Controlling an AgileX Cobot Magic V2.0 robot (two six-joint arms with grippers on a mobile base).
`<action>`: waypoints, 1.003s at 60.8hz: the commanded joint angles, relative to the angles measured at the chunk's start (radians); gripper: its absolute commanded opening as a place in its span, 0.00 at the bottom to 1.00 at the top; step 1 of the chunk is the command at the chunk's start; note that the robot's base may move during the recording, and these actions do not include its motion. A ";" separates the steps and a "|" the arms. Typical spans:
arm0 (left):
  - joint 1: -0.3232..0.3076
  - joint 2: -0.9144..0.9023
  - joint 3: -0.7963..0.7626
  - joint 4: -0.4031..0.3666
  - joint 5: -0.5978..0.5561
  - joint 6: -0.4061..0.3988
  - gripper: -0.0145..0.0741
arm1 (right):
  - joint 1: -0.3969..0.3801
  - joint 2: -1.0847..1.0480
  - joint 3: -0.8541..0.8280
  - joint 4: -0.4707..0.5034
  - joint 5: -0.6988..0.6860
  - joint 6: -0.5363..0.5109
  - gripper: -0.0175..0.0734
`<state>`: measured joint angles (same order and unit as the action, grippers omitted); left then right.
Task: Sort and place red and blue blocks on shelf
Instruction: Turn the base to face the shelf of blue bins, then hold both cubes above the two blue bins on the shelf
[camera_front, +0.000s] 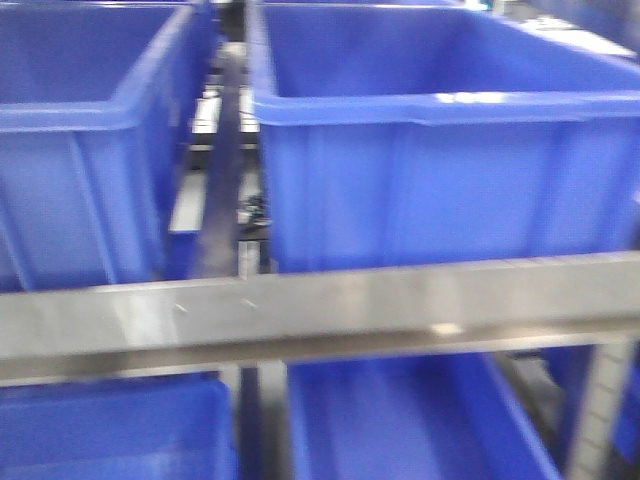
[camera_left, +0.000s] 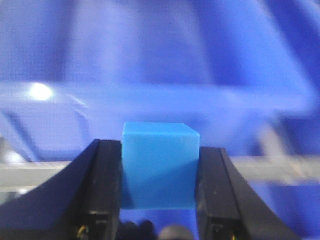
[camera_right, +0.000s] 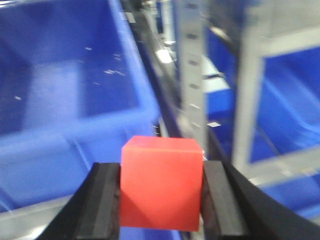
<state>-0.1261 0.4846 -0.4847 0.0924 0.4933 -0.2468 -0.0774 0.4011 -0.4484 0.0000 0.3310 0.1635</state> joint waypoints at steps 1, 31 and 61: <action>0.002 0.004 -0.030 0.004 -0.082 -0.002 0.30 | -0.002 0.004 -0.027 -0.015 -0.099 -0.006 0.26; 0.002 0.004 -0.030 0.004 -0.082 -0.002 0.30 | -0.002 0.004 -0.027 -0.015 -0.099 -0.006 0.26; 0.002 0.004 -0.030 0.004 -0.082 -0.002 0.30 | -0.002 0.004 -0.027 -0.015 -0.099 -0.006 0.26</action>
<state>-0.1261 0.4846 -0.4847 0.0924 0.4933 -0.2468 -0.0774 0.4011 -0.4484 0.0000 0.3310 0.1635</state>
